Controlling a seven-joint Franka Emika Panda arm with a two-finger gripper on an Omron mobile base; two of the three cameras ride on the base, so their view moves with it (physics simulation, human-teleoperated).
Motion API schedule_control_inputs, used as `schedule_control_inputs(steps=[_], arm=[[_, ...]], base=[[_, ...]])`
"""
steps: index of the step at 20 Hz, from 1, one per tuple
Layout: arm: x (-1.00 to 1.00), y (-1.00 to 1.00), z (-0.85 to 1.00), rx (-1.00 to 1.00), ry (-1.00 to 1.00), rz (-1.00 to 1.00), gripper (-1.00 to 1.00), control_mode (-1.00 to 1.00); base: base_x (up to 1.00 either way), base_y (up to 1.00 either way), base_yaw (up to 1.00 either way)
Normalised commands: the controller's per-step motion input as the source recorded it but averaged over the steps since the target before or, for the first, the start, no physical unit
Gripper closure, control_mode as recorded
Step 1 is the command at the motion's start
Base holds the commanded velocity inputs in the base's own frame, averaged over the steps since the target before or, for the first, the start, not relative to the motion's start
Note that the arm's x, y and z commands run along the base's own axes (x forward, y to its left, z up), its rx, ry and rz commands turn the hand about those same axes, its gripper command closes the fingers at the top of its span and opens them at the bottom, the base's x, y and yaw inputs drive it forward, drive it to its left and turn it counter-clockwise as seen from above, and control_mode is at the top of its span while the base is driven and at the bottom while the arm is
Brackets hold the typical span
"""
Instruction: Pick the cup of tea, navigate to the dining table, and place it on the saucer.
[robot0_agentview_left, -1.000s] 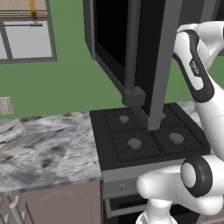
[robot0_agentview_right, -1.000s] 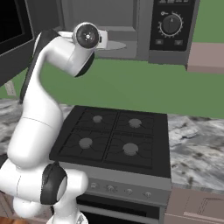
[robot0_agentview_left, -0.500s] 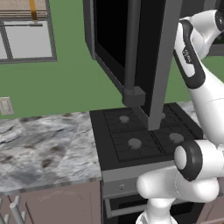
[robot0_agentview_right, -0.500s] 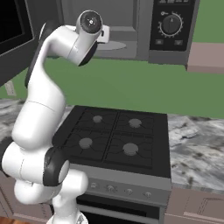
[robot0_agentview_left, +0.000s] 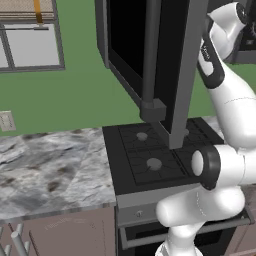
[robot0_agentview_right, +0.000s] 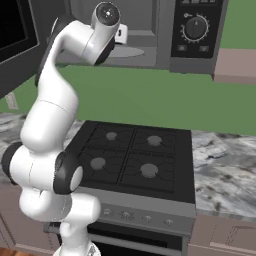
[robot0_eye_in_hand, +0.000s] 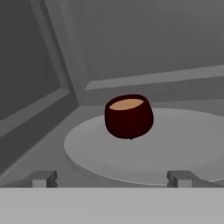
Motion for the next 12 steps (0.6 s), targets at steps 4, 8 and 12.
schedule_control_inputs(steps=[4, 8, 12], arm=[[0.28, 0.00, 0.00, -0.01, 0.08, 0.00, -1.00, -1.00], [0.24, 0.00, 0.00, -0.01, 0.08, 0.00, -1.00, -1.00], [0.25, 0.00, 0.00, -0.02, 0.06, 0.00, -1.00, -1.00]], base=[[0.00, 0.00, 0.00], [0.00, 0.00, 0.00], [0.00, 0.00, 0.00]])
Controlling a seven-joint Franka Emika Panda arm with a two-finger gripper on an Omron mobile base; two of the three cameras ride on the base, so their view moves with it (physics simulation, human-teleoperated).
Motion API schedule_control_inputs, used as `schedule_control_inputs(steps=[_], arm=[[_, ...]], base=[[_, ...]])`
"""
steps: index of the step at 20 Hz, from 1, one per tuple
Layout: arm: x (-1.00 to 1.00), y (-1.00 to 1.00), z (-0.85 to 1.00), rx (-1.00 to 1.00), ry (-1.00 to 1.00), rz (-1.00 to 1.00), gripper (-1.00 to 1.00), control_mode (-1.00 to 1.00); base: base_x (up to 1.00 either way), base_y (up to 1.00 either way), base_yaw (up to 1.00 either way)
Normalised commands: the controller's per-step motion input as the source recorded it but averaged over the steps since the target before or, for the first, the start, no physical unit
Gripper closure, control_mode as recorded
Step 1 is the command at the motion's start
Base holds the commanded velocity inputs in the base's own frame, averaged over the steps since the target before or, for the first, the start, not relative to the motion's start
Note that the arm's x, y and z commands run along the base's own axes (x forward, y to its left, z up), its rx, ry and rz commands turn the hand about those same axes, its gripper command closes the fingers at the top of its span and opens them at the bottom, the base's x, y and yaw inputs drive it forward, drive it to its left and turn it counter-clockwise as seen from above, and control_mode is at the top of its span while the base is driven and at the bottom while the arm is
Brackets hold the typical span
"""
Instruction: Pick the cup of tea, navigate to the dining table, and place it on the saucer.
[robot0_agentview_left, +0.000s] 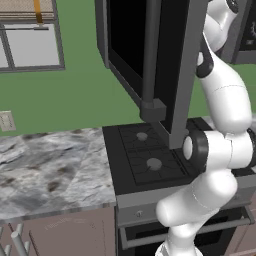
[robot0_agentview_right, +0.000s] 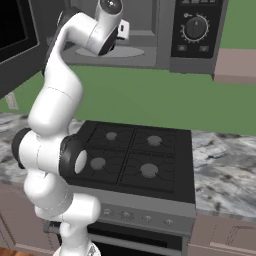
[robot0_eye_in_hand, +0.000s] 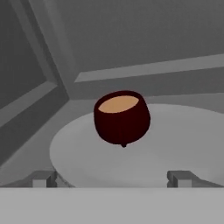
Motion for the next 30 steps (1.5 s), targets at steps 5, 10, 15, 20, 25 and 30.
schedule_control_inputs(steps=[5, 10, 15, 20, 25, 30], arm=[[0.22, 0.00, -0.04, -0.01, 0.10, 0.00, -1.00, -1.00], [0.14, 0.00, 0.00, -0.01, 0.01, 0.00, -1.00, -1.00], [0.01, 0.00, -0.10, -0.08, 0.00, 0.00, -1.00, -1.00], [0.02, 0.00, -0.14, -0.10, 0.00, 0.03, -1.00, -1.00], [0.10, 0.11, -0.02, -0.10, 0.00, 0.00, -1.00, -1.00], [0.14, 0.16, 0.00, -0.08, 0.00, 0.00, -1.00, -1.00]], base=[[0.00, 0.00, 0.00], [0.00, 0.00, 0.00], [0.00, 0.00, 0.00], [0.00, 0.00, 0.00], [0.00, 0.00, 0.00], [0.00, 0.00, 0.00]])
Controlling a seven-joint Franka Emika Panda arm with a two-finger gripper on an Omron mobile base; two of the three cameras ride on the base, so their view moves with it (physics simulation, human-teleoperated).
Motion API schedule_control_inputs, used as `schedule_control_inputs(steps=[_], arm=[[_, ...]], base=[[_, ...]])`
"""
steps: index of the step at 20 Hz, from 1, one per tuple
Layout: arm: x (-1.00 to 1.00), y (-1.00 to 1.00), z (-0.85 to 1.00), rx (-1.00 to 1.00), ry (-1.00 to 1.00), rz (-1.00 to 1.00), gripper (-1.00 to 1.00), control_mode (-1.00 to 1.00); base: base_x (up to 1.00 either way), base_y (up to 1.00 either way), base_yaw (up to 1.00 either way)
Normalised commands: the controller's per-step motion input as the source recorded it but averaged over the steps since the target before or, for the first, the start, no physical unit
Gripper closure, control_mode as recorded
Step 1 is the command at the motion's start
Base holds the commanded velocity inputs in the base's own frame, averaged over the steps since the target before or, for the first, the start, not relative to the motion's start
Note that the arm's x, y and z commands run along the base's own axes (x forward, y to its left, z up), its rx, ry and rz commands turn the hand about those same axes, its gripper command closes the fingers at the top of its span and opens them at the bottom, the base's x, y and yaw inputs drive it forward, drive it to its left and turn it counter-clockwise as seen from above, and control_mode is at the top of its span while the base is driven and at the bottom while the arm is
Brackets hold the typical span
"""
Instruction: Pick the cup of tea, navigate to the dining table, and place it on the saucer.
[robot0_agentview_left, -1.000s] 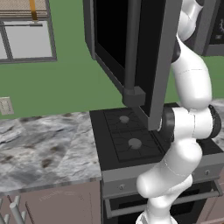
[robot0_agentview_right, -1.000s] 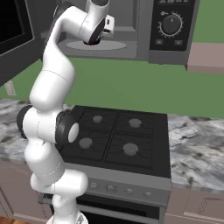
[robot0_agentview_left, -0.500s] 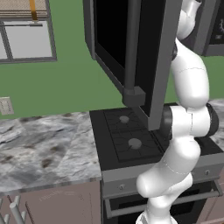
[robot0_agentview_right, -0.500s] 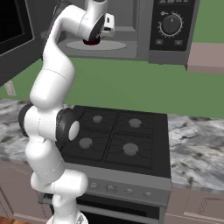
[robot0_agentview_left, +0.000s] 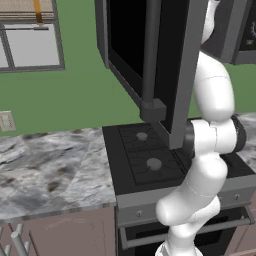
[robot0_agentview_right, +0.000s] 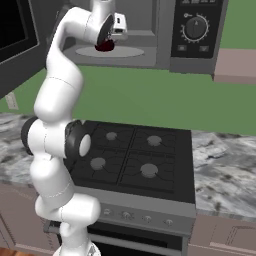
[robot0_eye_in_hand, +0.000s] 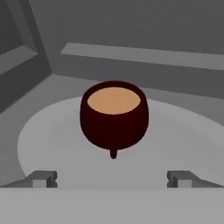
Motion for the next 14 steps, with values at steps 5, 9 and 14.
schedule_control_inputs(steps=[5, 9, 14], arm=[[0.15, 0.15, 0.00, -0.06, 0.00, 0.00, -1.00, -1.00], [0.22, 0.01, -0.02, -0.01, 0.00, 0.00, -1.00, -1.00], [0.22, 0.00, -0.10, 0.00, 0.00, 0.00, -1.00, -1.00]], base=[[0.00, 0.00, 0.00], [0.00, 0.00, 0.00], [0.00, 0.00, 0.00]])
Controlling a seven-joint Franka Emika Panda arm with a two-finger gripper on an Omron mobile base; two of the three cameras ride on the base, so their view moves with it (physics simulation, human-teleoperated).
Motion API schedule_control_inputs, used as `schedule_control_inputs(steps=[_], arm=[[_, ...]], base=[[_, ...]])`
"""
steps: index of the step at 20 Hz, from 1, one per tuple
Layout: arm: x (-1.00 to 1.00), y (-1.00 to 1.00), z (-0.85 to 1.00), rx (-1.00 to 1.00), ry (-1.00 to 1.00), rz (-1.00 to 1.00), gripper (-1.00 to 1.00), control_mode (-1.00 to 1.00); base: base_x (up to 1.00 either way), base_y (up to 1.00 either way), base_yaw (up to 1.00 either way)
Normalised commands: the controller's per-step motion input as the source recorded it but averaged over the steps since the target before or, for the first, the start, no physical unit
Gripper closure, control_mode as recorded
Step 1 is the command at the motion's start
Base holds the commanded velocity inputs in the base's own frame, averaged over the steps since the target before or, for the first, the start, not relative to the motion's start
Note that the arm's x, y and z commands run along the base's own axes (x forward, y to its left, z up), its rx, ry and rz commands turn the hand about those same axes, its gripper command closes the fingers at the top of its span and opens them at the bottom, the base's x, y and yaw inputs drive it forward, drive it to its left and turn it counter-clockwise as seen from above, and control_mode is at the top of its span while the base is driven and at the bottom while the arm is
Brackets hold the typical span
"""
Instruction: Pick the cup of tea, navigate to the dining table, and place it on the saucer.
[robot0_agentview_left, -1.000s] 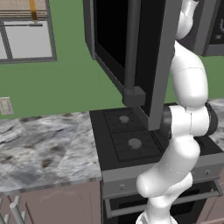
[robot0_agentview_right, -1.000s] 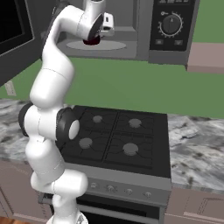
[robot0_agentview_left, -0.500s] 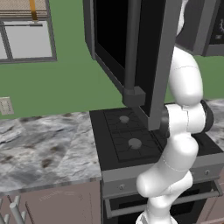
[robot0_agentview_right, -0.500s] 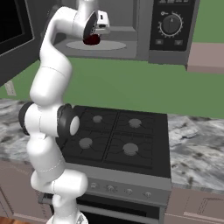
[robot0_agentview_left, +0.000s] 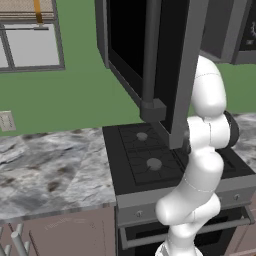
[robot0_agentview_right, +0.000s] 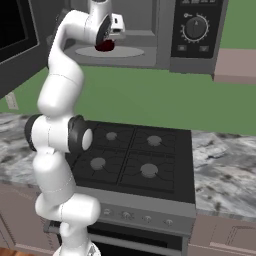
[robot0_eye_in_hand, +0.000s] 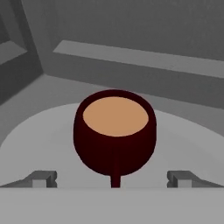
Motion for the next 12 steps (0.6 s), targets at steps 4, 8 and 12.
schedule_control_inputs(steps=[4, 8, 12], arm=[[0.18, 0.00, -0.11, 0.00, 0.00, 0.00, -1.00, -1.00], [0.12, 0.00, -0.10, 0.00, 0.00, 0.00, -1.00, -1.00], [0.10, 0.00, -0.10, 0.00, 0.00, 0.00, -1.00, -1.00]], base=[[0.00, 0.00, 0.00], [0.00, 0.00, 0.00], [0.00, 0.00, 0.00]])
